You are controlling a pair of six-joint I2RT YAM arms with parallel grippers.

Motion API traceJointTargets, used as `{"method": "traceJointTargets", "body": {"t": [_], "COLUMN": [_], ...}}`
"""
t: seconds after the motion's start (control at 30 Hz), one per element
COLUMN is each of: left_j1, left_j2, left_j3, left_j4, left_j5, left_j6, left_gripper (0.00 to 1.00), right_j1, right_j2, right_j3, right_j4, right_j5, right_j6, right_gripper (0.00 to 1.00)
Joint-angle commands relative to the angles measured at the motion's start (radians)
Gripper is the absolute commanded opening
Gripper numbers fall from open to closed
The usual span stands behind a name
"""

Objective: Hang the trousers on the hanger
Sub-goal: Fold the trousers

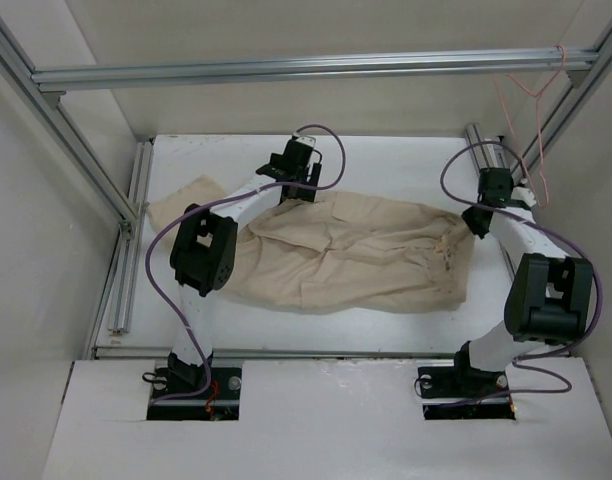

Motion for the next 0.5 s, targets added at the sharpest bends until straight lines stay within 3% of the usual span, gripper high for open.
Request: {"method": "traceJointTargets", "body": {"t": [0.0, 0.1, 0.13, 0.17, 0.23, 0.37, 0.47], "left_j1": [0.008, 0.008, 0.008, 0.005, -0.004, -0.010, -0.007], "left_j2": [-0.042, -0.033, -0.024, -0.007, 0.014, 0.022, 0.054], "left_j3": [0.027, 0.024, 0.033, 0.054, 0.085, 0.103, 0.132], "left_j4": [-0.031, -0.015, -0.011, -0.008, -0.002, 0.063, 0.088], "left_j5": [0.027, 0.064, 0.076, 0.088, 0.082, 0.074, 0.103], "left_j6": [-0.009, -0.014, -0.022, -0.028, -0.029, -0.028, -0.017], "left_gripper": [0.77, 0.77, 0.77, 0.77, 0.77, 0.78, 0.78], "right_j1": [-0.079, -0.085, -0.082, -0.081, -0.045, 0.062, 0.160], "right_j2": [0.015, 0.022, 0.022, 0.013, -0.028, -0.132, -0.200], "right_j3": [0.072, 0.061, 0.060, 0.061, 0.052, -0.018, -0.101], "right_j4": [0.045, 0.065, 0.071, 0.068, 0.068, 0.044, 0.039], "right_j5": [0.107, 0.099, 0.093, 0.085, 0.070, 0.038, 0.015], "right_j6": [0.001, -0.020, -0.034, -0.040, -0.054, -0.083, -0.080], "right_gripper": [0.10, 0.32, 0.51, 0.63, 0.75, 0.84, 0.84]}}
